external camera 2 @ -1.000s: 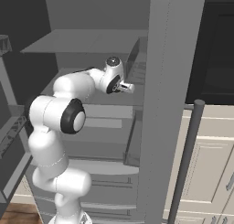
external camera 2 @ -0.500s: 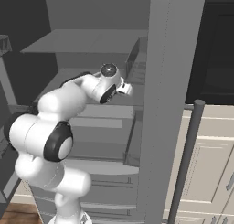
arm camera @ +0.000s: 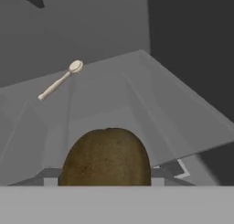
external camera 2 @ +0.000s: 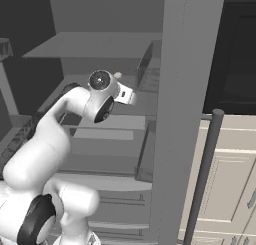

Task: Pick the kiwi and peach from the fridge and place them on the plate next to the blender to make a fruit smoothie.

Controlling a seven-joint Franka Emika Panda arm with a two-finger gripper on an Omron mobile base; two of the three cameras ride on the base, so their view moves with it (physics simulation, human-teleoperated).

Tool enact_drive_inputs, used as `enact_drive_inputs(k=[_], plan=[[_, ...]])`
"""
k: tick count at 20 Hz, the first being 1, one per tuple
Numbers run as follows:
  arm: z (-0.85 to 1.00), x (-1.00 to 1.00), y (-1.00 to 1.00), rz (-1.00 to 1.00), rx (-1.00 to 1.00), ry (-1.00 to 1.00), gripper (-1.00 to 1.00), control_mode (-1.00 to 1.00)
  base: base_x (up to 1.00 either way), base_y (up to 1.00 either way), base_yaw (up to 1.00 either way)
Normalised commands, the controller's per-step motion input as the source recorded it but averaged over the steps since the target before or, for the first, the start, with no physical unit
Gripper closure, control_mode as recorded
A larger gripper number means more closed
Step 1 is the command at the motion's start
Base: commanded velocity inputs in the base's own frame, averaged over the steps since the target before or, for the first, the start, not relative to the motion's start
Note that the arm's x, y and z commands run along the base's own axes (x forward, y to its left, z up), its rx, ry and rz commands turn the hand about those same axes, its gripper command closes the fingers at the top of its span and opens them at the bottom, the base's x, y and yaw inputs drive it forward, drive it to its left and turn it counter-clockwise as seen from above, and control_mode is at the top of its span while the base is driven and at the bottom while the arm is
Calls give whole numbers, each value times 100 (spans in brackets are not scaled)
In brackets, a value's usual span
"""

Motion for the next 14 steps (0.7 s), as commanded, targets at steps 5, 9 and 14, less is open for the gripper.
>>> enact_drive_inputs(k=[5,9,14], plan=[[53,-100,41,0,0,20,100,-100,0,0,0],[18,-100,47,0,0,25,100,-100,0,0,0],[0,-100,9,3,0,7,100,-100,0,0,0]])
